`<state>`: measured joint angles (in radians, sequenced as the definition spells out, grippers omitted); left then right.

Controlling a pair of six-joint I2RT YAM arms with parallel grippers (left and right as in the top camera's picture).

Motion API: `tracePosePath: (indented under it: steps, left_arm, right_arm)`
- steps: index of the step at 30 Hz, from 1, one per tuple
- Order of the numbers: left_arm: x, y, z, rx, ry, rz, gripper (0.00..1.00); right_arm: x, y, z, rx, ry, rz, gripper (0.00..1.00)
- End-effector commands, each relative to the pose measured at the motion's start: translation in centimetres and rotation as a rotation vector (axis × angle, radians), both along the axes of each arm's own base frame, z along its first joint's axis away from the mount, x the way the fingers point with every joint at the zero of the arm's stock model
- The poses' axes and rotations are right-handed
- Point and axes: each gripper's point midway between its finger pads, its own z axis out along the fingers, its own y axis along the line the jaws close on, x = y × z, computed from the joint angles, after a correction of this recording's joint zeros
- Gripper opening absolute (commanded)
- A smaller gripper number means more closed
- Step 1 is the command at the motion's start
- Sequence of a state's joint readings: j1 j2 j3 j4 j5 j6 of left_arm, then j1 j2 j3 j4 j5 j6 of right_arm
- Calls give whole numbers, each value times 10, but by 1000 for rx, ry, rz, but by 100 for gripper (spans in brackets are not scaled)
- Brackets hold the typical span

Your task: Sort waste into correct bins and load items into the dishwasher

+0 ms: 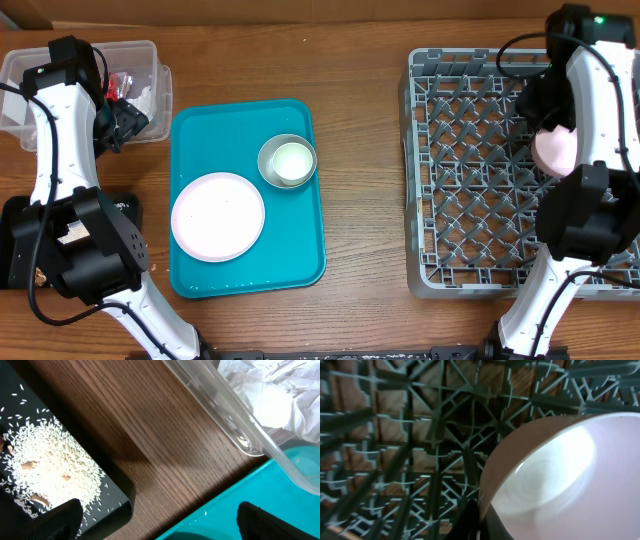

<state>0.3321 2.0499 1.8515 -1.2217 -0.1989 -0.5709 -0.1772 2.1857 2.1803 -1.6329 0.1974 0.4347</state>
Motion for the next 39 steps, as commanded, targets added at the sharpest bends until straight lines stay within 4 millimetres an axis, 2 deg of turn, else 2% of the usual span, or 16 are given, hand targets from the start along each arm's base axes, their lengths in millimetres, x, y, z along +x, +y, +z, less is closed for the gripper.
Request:
tracePosePath:
  steps: [1, 3, 7, 11, 13, 18, 21, 24, 32, 36, 39]
  left_arm:
    - [-2, 2, -1, 4, 2, 18, 100]
    - [-2, 2, -1, 4, 2, 18, 100]
    - [-2, 2, -1, 4, 2, 18, 100]
    - [-2, 2, -1, 4, 2, 18, 100]
    - [-2, 2, -1, 4, 2, 18, 100]
    - [-2, 2, -1, 4, 2, 18, 100]
    - [-2, 2, -1, 4, 2, 18, 100]
    - [-2, 2, -1, 4, 2, 18, 100]
    - [-2, 2, -1, 4, 2, 18, 100]
    - [-2, 2, -1, 4, 2, 18, 100]
    - [-2, 2, -1, 4, 2, 18, 100]
  right_arm:
    - [17, 8, 47, 65, -151, 14, 4]
    - [26, 20, 68, 168, -234, 89, 4]
    - [36, 60, 106, 557, -437, 282, 4]
    - [34, 70, 118, 846, -552, 328, 4]
    - [30, 73, 109, 956, -550, 299, 4]
    - [8, 78, 62, 1123, -437, 178, 4]
    - [-2, 82, 46, 1211, -433, 154, 4]
    - [-8, 75, 39, 1236, -437, 121, 4]
    - [-19, 27, 32, 1183, -469, 10, 4]
    - [-31, 6, 20, 1112, -408, -64, 6]
    - [-39, -5, 21, 1065, -388, -106, 8]
